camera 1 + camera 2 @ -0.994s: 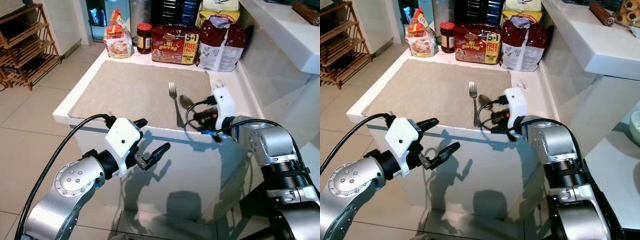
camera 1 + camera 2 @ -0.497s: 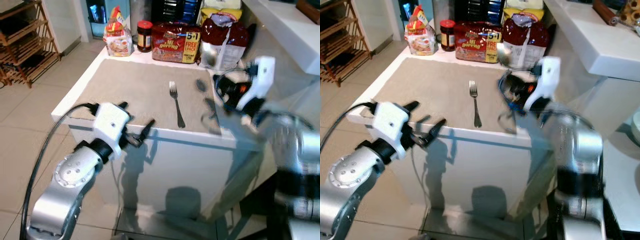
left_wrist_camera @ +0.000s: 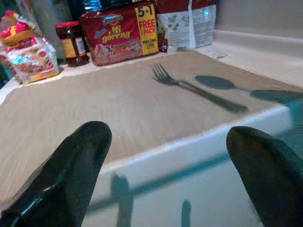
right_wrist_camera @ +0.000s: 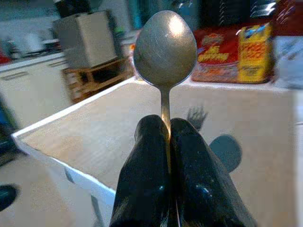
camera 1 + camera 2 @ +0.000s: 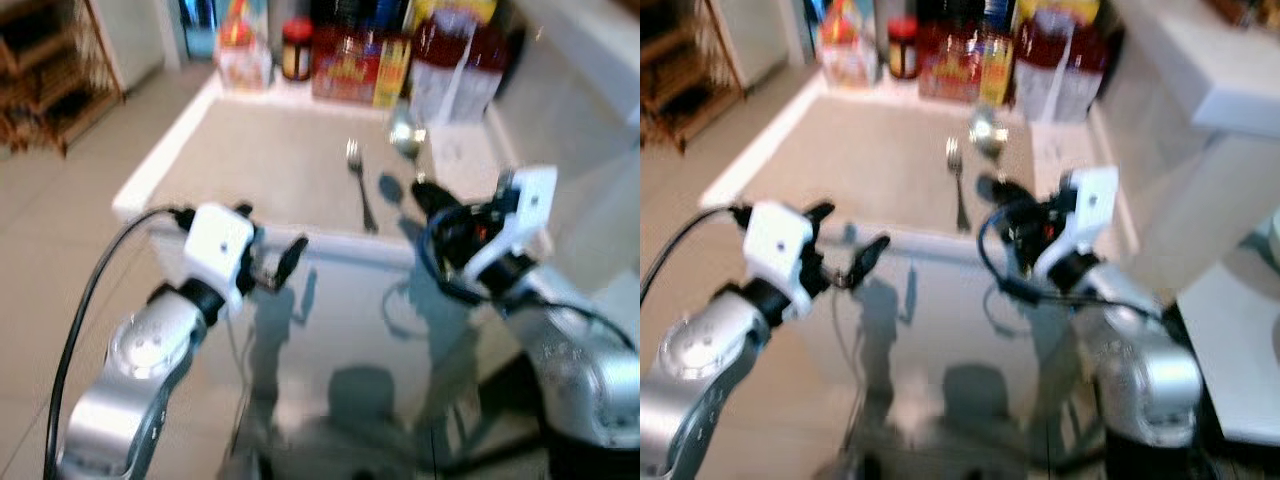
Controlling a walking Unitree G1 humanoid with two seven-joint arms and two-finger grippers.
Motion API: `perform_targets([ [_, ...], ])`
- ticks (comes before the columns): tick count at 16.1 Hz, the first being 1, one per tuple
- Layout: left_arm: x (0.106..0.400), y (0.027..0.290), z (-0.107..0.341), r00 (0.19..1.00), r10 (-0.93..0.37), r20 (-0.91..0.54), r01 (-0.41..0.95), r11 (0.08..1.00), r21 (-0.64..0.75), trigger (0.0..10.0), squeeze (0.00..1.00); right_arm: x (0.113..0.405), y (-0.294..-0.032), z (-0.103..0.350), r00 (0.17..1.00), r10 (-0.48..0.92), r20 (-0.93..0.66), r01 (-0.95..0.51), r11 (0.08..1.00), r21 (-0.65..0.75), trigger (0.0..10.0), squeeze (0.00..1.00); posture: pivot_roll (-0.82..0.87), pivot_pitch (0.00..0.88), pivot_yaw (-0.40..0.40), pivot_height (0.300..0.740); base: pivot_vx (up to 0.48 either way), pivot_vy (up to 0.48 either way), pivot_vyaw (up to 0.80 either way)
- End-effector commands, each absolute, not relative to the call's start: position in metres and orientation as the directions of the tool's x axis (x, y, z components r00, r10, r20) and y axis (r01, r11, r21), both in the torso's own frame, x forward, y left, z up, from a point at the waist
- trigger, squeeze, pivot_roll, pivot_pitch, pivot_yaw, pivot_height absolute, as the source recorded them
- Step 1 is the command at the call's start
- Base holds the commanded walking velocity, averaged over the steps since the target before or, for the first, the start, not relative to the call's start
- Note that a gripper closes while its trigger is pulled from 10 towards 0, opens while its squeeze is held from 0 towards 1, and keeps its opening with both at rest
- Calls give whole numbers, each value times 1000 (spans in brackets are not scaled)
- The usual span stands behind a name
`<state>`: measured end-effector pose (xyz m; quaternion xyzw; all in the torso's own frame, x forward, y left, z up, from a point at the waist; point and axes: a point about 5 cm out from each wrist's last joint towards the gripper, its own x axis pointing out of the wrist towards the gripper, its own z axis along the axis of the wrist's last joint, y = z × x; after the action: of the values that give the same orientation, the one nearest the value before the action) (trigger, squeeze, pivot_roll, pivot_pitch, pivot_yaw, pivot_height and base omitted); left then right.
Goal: Setting the table
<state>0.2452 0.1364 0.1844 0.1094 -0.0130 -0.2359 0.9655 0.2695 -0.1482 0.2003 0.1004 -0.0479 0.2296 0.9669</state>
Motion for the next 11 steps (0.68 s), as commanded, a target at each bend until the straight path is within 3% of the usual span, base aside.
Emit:
perform_targets([
  [1, 246, 135, 182, 891, -453, -31, 448, 864, 230, 10000, 0, 266, -150, 205, 901, 395, 181, -420, 898, 131, 10000, 0, -1, 0, -54, 740, 0, 0, 0],
  [3, 244, 136, 179, 895, -444, -30, 437, 864, 249, 10000, 0, 258, -147, 193, 913, 379, 152, -400, 903, 154, 10000, 0, -8, 0, -54, 740, 0, 0, 0],
  [11, 244, 131, 173, 890, -452, -53, 449, 853, 266, 10000, 0, 251, -147, 177, 926, 363, 105, -376, 914, 153, 10000, 0, -17, 0, -50, 740, 0, -476, 0],
])
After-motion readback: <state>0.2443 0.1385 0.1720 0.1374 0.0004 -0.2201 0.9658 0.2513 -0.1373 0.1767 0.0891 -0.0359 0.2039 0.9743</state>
